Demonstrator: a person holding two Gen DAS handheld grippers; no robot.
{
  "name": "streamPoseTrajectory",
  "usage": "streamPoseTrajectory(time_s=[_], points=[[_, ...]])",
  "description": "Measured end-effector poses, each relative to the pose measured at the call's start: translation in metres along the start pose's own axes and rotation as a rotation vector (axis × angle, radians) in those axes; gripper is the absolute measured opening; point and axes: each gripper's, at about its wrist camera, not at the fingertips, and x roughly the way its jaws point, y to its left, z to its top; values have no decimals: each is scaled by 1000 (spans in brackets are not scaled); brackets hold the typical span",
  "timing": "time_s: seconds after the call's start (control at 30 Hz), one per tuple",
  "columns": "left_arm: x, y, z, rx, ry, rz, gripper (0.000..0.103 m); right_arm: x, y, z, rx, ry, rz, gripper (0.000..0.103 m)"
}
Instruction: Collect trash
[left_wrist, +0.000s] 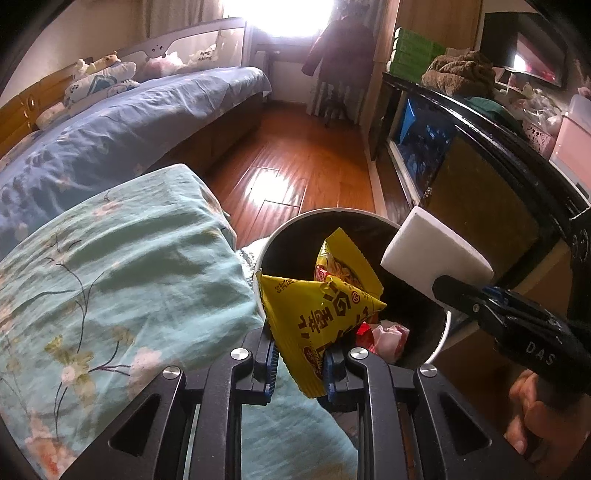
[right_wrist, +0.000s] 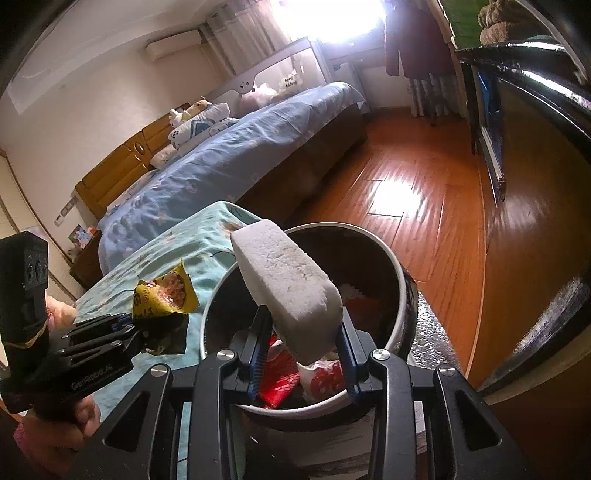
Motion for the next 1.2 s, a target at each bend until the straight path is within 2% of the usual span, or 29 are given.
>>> streamPoseTrajectory(time_s=[0.2, 0.37, 0.43, 0.5, 0.57, 0.83, 1.07, 1.13, 1.2], points=[[4, 0, 3, 3, 8, -2, 20, 5, -5, 3, 2, 9, -9, 35], [7, -4, 8, 4, 11, -2, 22, 10, -6, 7, 3, 21, -16, 39], [8, -5, 8, 5, 19, -6, 29, 12, -8, 9, 16, 34, -12, 46], [6, -5, 9, 7, 19, -5, 51, 12, -9, 10, 23, 32, -11, 50], [2, -5, 7, 11, 7, 1, 56, 10, -10, 8, 29, 25, -12, 61], [-11, 3, -3, -10, 7, -5, 57, 0, -10, 1, 68, 8, -2, 62], [-47, 21, -27, -79, -48, -8, 60, -15, 10, -10, 70, -9, 39, 76], [-63, 28, -37, -100, -76, -17, 61, -22, 20, -14, 72, -12, 61, 77], [-80, 36, -50, -121, -108, -10, 68, -30, 32, -20, 70, -30, 86, 79]])
